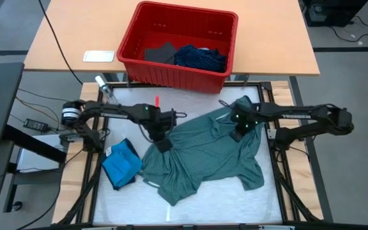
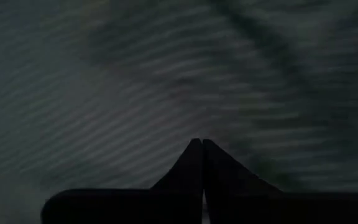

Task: Fold laundry
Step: Fold the green polo shirt

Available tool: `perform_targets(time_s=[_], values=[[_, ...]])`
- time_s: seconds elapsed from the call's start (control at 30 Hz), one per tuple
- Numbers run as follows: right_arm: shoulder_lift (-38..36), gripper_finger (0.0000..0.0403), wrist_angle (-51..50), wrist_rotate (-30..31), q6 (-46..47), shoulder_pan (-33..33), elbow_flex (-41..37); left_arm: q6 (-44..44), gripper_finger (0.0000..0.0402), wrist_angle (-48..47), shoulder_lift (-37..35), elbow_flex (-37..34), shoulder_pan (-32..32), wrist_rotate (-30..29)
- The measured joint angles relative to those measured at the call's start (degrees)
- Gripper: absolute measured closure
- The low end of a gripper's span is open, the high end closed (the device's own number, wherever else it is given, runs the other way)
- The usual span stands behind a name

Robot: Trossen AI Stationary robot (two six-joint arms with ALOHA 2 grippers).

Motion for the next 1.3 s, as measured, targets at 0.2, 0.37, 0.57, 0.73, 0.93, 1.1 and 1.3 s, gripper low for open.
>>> perform_targets(time_s=[0.2,0.37,0.57,0.73,0.93,1.1,1.3], values=[[-0.85,0.0396,5.57,-4.37,6.27,13.16,-0.89,0.79,0.0397,-2.35,2.12,0.0,-4.45,1.57],[3.35,0.0396,10.06,-2.67,13.57,21.19,-3.19,3.96,0.0397,-4.08,8.46,0.0,-4.52,1.56],[7.37,0.0398,9.94,-1.25,18.87,27.95,-3.61,8.8,0.0397,-7.28,14.42,0.02,-2.37,0.68],[10.68,0.0399,8.9,-4.91,22.26,34.72,-3.35,15.44,0.0397,-9.93,14.79,0.07,2.41,-5.17],[13.37,0.04,8.19,-6.51,27.43,42.4,-3.08,26.49,0.0397,-11.62,14.38,1.09,8.95,-12.28],[12.91,0.04,4.83,-7.02,31.29,46.39,-3.18,32.74,0.0397,-17.17,14.38,5.07,12.21,-20.89],[8.09,0.04,4.64,-7.62,33.7,47.22,-2.44,32.39,0.0397,-26.58,13.18,12.91,10.7,-16.39]])
